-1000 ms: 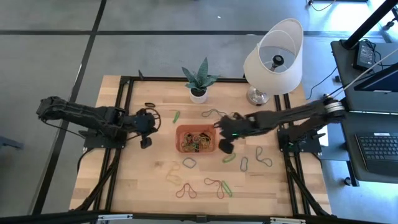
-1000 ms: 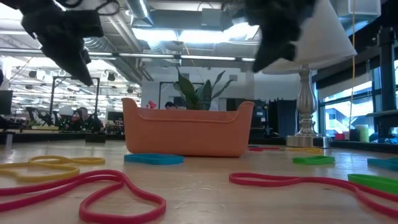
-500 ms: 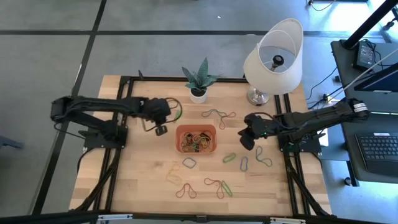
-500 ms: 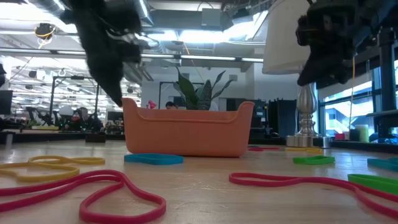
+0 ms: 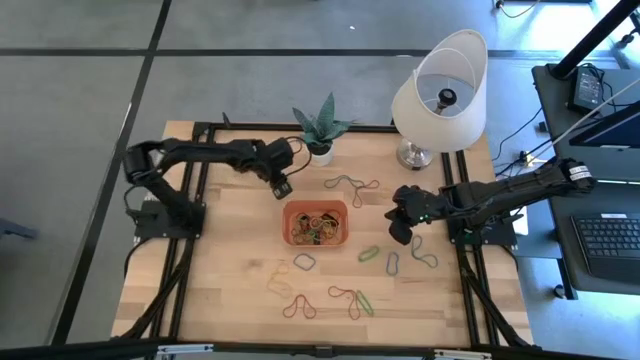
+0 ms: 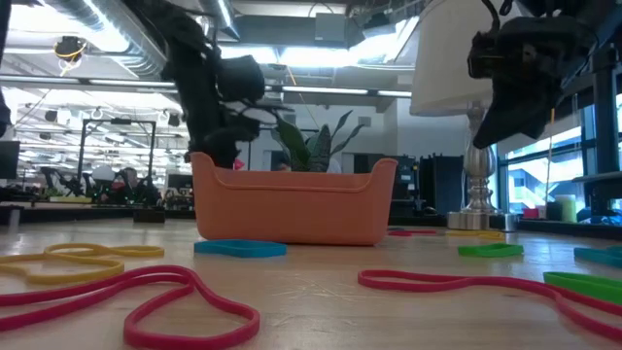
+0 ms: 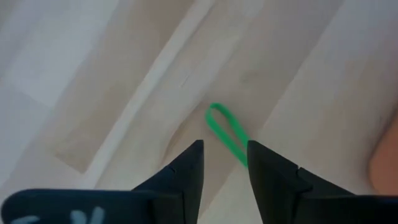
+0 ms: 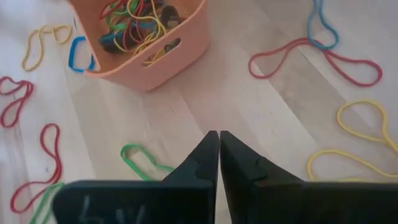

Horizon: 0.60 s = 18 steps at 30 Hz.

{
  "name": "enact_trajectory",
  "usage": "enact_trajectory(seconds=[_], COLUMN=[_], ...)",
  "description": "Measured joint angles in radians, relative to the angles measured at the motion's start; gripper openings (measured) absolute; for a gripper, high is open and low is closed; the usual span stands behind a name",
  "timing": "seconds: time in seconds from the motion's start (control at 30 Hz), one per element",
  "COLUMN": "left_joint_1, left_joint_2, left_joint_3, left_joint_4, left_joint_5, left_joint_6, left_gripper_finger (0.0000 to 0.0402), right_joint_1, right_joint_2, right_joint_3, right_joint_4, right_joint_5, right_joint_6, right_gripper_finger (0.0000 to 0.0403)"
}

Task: Pick and place rubber bands into bin
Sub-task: Put the green rubber band into the orange bin

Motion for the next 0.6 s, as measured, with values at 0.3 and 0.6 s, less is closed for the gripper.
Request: enact_trajectory(seconds=[0.3,0.6], left_joint_1=[-0.002,-0.003], left_joint_2=[0.138,0.184], left_joint_3=[0.04,0.041], left_joint_4=[0.026,0.075], left_joint_5=[0.012,0.001], left_joint_6=[-0.01,-0.01], left_gripper_finger=[0.0114,0.0079], right_joint_1=[0.0,0.0], right_joint_2=[0.0,0.0], right_joint_3=[0.0,0.0], right_joint_4=[-0.001,-0.001], right_joint_5=[-0.001,-0.001], right_joint_6=[-0.054,-0.05], right_gripper_finger=[0.0021,0.0021])
